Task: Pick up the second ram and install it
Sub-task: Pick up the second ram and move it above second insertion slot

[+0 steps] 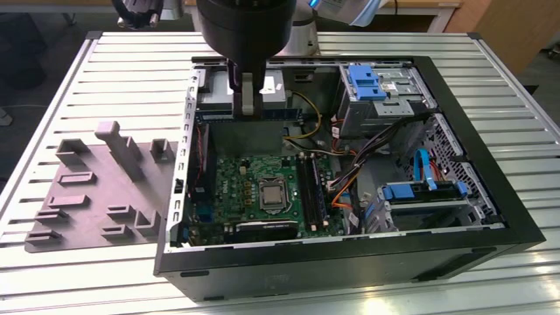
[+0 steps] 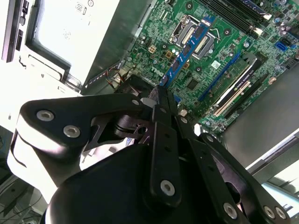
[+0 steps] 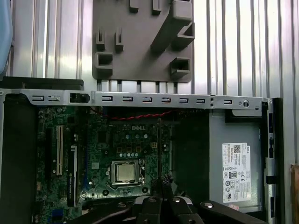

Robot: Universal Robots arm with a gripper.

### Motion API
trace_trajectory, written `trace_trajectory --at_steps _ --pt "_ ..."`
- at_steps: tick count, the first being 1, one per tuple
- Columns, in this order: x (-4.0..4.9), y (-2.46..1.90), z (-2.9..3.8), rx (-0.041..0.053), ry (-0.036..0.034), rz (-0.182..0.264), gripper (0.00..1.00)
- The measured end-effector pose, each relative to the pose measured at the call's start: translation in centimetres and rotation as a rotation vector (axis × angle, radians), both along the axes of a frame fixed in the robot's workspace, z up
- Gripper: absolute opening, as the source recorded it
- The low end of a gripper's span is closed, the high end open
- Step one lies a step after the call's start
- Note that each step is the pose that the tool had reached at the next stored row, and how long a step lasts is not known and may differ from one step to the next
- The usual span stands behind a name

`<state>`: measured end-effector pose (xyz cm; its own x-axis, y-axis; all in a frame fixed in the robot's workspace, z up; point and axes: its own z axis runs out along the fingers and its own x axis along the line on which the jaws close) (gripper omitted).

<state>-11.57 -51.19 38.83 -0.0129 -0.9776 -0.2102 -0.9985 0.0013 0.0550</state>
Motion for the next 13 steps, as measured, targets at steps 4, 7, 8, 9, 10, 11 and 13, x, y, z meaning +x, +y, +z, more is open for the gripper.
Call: trace_trajectory --at_steps 4,7,8,9,10,11,13 --pt "0.02 0.00 -0.08 -0.0020 0.0010 0.000 0.11" --pt "0.16 0.01 -0.16 -0.0081 0.0095 0.000 0.11" --pt "0.25 0.01 -0.18 -0.0101 0.0145 0.000 0.11" --pt "0.34 0.02 -0.18 -0.0128 0.0204 0.000 0.11" --pt "0.43 0.02 -0.19 -0.0145 0.0259 0.000 0.11" --pt "0.51 0.02 -0.20 -0.0157 0.0306 0.000 0.11" --pt "0.70 0.02 -0.22 -0.0171 0.0395 0.000 0.11"
